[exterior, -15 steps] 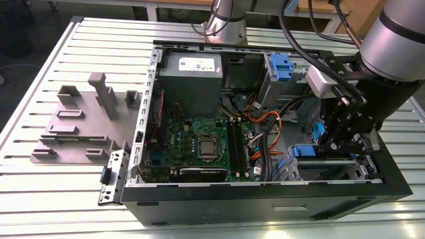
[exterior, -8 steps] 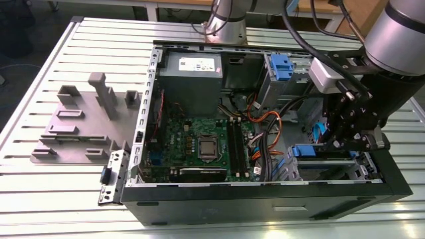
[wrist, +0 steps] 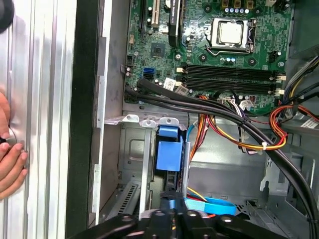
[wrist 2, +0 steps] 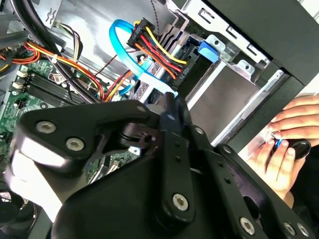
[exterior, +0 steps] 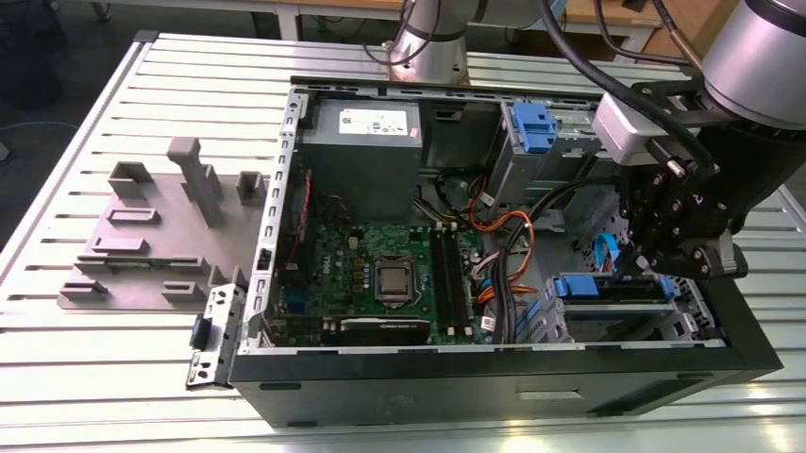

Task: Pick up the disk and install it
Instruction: 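Insert the second disk wire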

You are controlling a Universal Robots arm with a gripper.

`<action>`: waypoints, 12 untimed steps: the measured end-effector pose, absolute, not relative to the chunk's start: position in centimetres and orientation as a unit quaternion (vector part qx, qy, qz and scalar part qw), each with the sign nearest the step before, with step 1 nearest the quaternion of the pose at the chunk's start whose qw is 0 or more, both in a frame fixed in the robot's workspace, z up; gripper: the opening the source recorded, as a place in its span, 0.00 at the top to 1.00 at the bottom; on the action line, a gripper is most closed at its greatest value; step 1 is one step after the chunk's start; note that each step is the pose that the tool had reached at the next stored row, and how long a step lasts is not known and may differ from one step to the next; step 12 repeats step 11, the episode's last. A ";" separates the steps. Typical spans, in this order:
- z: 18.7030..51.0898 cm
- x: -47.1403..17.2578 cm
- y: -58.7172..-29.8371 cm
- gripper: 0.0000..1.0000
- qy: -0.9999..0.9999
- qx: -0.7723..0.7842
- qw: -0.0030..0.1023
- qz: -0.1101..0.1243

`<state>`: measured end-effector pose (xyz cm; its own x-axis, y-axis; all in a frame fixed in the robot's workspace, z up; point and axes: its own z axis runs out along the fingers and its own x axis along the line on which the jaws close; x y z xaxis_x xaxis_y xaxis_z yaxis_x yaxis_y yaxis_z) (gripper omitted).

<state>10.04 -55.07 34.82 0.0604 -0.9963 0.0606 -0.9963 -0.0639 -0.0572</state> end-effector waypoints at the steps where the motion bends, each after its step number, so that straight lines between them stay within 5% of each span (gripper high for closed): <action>1: 34.8 10.0 -55.1 0.85 0.684 -0.728 0.000 -0.042; 12: 34.9 10.0 -55.1 0.89 0.684 -0.728 0.000 -0.042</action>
